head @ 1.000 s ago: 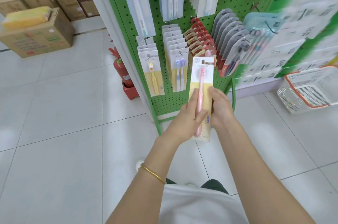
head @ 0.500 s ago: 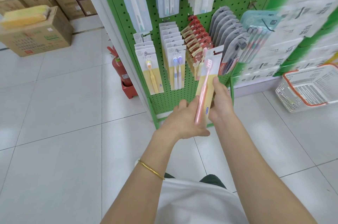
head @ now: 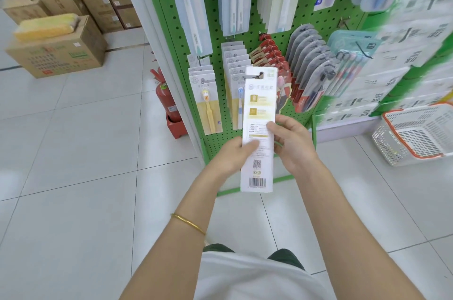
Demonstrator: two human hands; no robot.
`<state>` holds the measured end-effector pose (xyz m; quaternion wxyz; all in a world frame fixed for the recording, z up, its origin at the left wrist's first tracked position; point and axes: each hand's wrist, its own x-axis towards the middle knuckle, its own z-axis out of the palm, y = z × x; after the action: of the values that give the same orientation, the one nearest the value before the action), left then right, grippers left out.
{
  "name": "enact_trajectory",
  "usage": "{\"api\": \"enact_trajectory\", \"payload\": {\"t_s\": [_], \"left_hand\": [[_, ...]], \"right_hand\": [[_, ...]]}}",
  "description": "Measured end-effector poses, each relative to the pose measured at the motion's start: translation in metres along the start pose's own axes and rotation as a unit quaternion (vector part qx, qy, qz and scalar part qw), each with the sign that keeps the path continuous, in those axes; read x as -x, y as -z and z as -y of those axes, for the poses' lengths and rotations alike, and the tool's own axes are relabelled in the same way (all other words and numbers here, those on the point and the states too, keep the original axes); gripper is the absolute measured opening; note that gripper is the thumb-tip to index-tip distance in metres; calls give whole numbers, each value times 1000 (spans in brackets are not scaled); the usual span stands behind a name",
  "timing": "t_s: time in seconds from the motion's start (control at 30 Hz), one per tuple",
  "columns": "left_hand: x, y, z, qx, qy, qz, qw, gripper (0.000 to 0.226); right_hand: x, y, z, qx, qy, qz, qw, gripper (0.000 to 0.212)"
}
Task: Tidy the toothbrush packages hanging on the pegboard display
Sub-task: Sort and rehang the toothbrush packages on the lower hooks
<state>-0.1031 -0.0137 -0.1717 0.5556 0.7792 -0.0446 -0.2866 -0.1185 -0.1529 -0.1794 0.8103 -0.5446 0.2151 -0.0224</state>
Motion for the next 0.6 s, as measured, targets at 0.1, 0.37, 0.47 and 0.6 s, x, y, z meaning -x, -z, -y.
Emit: {"api": "enact_trajectory", "payload": {"t_s": [0.1,0.37,0.47,0.6], "left_hand": [[-8,16,-17,64,-23,-78,995,27],[-8,53,-39,130,-86,-152,976,17],[-4,54,-35,189,-85,-112,972,14],[-2,58,-29,265,-68,-83,958,14]], "right_hand": [[4,-2,-4,23,-6,45,999,15],[9,-7,-9,35,-53,170,983,12],[8,-10,-11,10,-79,219,972,21],[6,-19,-18,-70,-124,274,951,82]]}}
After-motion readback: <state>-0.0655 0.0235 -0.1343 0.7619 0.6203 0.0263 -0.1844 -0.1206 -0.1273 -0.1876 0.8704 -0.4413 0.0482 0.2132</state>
